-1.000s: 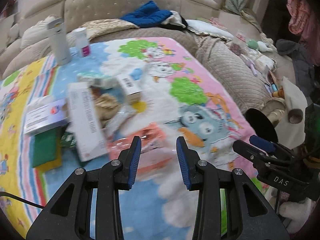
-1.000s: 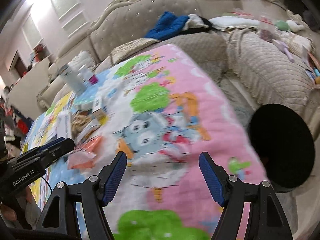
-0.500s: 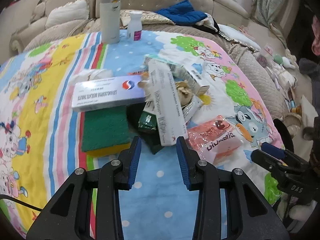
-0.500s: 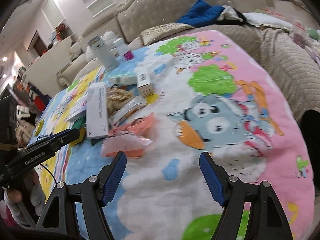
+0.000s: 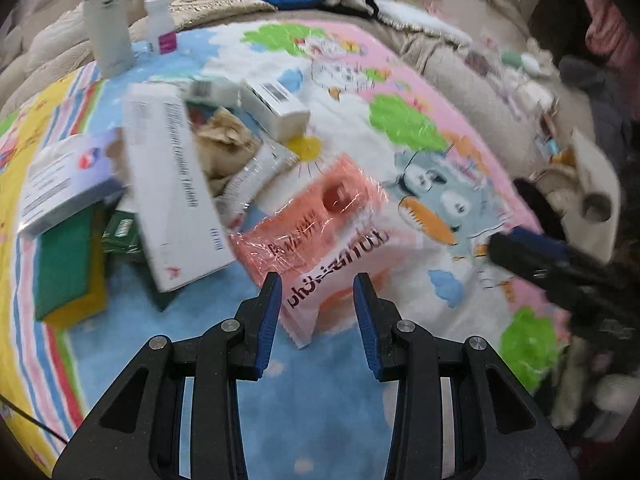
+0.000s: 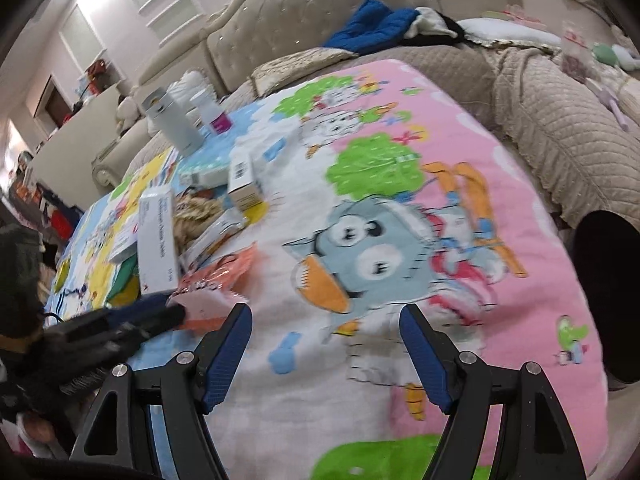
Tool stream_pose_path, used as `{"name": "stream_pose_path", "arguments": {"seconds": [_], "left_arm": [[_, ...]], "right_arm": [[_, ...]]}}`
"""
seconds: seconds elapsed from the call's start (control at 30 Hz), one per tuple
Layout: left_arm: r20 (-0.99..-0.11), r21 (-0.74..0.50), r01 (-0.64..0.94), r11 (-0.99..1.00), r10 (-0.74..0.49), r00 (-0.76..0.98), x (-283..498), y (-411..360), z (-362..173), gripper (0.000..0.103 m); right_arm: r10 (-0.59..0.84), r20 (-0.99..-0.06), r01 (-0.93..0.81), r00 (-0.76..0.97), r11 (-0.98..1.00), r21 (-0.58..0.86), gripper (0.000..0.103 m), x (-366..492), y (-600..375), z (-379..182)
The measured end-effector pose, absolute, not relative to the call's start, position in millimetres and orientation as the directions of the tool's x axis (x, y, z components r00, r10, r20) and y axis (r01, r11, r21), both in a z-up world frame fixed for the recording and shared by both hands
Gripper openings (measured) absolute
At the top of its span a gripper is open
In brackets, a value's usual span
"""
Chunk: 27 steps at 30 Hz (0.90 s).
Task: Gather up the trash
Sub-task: 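Return both tools to the trash pile on the quilt, then grasp the printed snack wrapper with the left tool while the right tool grasps the white medicine box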
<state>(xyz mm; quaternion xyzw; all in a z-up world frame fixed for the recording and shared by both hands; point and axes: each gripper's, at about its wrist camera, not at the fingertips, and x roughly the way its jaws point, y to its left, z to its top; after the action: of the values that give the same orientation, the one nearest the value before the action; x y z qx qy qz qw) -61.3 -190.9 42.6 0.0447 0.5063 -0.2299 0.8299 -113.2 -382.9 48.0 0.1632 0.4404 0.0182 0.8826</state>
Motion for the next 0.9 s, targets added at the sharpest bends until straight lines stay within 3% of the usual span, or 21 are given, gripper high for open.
{"name": "stream_pose_path", "arguments": {"seconds": [0.1, 0.27, 0.3, 0.33, 0.57, 0.9], "left_arm": [[-0.86, -0.135, 0.42, 0.897, -0.316, 0.4, -55, -199, 37, 0.035], [-0.849, -0.252, 0.404, 0.879, -0.401, 0.345, -43, -195, 35, 0.032], [-0.847, -0.27, 0.395, 0.878, -0.412, 0.336, -42, -192, 34, 0.016], [-0.848, -0.28, 0.393, 0.876, -0.417, 0.326, -42, -191, 35, 0.009], [-0.779, -0.364, 0.394, 0.844, -0.508, 0.368, -61, -146, 82, 0.009], [-0.772, -0.347, 0.281, 0.895, -0.442, 0.456, -56, -63, 100, 0.009]], "right_arm": [[0.178, -0.77, 0.125, 0.613, 0.94, 0.317, 0.075, -115, -390, 46], [0.181, -0.769, 0.13, 0.613, 0.937, 0.325, 0.075, -115, -394, 45], [0.182, -0.766, 0.131, 0.616, 0.936, 0.328, 0.075, -116, -395, 46], [0.183, -0.764, 0.13, 0.619, 0.935, 0.33, 0.075, -117, -395, 46], [0.228, -0.751, 0.074, 0.62, 0.936, 0.345, 0.075, -107, -376, 51], [0.371, -0.736, -0.085, 0.567, 0.915, 0.396, 0.075, -62, -299, 43]]}}
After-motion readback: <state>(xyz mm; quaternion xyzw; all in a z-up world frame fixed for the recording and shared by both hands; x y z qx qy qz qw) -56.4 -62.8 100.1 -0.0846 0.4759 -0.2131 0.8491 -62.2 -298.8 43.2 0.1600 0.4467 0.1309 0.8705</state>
